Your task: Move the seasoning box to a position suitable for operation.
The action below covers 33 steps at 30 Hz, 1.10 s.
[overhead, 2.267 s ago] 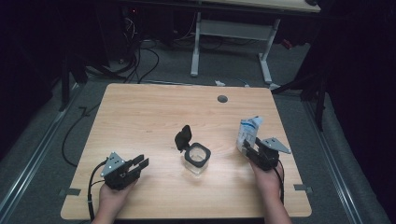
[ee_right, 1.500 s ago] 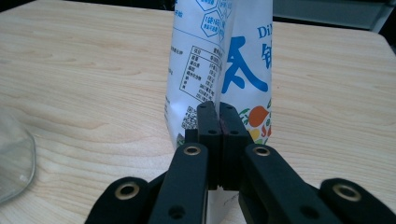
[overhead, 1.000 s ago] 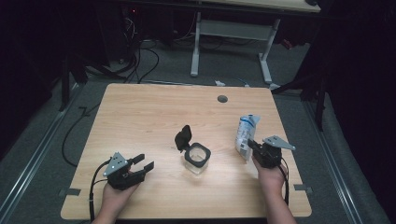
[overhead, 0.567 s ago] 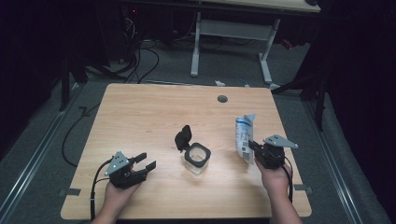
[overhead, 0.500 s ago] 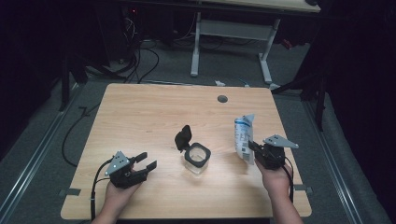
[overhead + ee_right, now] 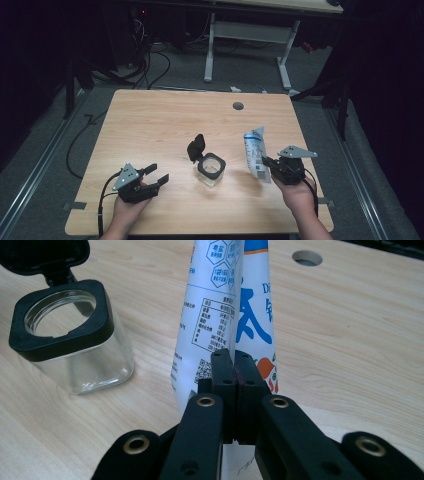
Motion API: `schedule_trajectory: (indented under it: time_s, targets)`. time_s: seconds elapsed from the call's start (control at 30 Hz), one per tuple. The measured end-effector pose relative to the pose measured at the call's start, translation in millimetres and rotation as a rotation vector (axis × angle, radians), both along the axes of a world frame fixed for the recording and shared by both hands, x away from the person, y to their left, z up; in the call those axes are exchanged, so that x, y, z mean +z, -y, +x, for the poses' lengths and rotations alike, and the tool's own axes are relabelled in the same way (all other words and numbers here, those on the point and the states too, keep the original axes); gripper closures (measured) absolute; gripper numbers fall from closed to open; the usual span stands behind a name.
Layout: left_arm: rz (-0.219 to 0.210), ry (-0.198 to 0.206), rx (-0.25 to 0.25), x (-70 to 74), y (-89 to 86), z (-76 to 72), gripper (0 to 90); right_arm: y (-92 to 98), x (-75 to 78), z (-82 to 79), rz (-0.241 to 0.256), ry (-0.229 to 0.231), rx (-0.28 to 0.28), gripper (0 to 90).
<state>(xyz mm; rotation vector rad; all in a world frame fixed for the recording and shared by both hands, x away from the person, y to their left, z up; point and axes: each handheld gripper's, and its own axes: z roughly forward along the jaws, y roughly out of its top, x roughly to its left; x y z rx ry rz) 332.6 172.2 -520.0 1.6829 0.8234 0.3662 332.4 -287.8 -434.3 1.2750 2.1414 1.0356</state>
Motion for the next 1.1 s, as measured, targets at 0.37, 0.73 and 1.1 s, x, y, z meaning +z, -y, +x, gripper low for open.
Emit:
schedule_trajectory:
  time_s: [0.37, 0.73, 1.1]
  targets:
    - [0.004, 0.001, -0.007, -1.2, 0.8, 2.2, 35.8, 1.3, 3.9, 9.5, -0.061, -0.125, 0.031, 90.0]
    - [0.003, 0.002, -0.011, -1.2, 0.6, 0.7, 35.7, -2.1, 10.1, 16.5, -0.143, -0.207, 0.063, 90.0]
    - [-0.001, 0.013, -0.020, -1.2, 5.5, 3.3, 35.7, -9.3, 18.3, 25.1, -0.206, -0.283, 0.092, 90.0]
